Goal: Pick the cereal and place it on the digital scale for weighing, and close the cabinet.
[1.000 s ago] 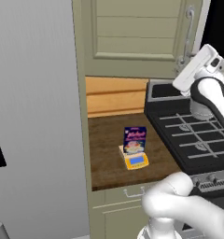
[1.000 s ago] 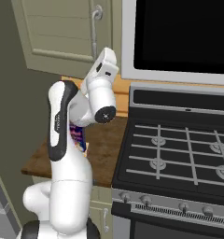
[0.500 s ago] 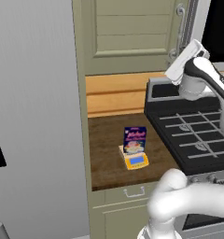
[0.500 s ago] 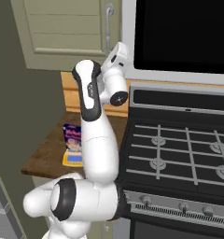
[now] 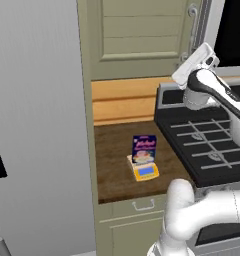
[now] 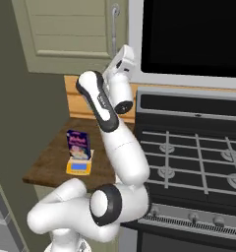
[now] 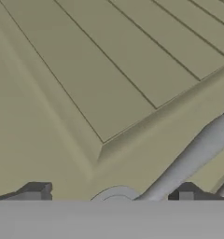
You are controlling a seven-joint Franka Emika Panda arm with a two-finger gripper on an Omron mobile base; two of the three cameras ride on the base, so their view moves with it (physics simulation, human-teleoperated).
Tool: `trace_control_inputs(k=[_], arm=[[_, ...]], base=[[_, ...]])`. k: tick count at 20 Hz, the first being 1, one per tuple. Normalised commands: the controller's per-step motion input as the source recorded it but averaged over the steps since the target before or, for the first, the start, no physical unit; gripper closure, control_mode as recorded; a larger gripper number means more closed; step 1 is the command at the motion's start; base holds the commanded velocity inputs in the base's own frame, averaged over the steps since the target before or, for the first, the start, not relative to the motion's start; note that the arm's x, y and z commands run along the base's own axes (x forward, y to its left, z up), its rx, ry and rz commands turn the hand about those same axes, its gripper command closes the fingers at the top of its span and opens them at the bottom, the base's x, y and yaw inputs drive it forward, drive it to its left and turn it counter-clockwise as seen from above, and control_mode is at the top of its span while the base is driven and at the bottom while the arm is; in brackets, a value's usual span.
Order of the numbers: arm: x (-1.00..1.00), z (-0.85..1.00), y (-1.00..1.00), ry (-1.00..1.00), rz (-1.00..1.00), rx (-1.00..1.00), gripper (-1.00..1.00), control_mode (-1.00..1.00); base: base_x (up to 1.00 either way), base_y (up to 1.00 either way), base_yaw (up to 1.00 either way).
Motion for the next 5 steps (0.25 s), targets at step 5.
trace_control_inputs(k=[5], arm=[[0.65, 0.01, 0.0, -0.1, -0.08, 0.0, -1.0, -1.0]], base=[[0.0, 0.0, 0.0]])
